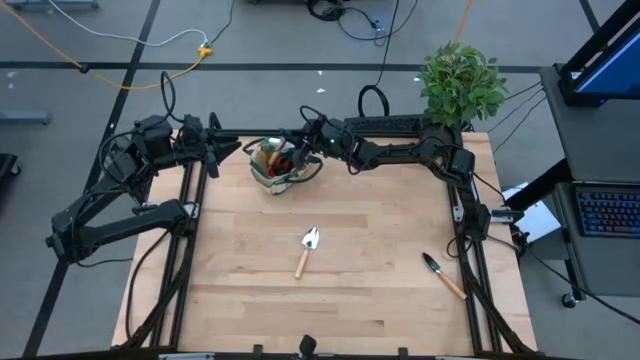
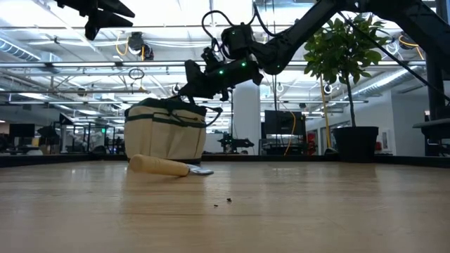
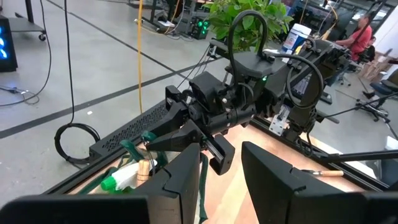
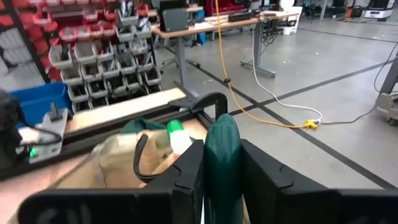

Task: Pick & Place Garden tools in Gardening bag
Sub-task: Put the shear scissors into the gardening bag

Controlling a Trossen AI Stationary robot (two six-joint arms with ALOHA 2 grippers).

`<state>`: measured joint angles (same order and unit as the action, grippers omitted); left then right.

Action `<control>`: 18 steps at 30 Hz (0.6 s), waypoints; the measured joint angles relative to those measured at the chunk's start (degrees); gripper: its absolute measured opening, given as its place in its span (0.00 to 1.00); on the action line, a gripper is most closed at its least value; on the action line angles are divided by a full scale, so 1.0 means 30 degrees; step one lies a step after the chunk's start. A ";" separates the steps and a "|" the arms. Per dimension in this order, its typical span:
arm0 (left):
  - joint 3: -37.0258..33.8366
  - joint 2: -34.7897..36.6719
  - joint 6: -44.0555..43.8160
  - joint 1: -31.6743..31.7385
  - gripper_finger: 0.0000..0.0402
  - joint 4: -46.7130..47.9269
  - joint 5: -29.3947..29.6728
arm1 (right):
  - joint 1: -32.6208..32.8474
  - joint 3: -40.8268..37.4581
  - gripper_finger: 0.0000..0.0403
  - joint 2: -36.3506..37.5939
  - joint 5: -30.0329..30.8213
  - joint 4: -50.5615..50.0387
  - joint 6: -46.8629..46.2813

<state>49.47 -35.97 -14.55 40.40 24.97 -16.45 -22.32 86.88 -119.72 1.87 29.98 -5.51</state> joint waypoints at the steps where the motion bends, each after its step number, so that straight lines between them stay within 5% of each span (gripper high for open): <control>1: 0.0000 0.0000 0.0004 0.0000 0.31 0.0000 0.0000 | 0.0013 -0.0003 0.17 0.0000 0.0068 0.0173 -0.0176; 18: 0.0000 0.0000 0.0335 0.0002 0.31 0.0000 0.0010 | 0.0746 -0.0673 0.22 0.0000 0.1949 -0.0254 -0.0230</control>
<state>49.47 -35.97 -13.54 40.41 24.97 -16.42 -20.08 84.86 -119.72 7.71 29.22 -6.20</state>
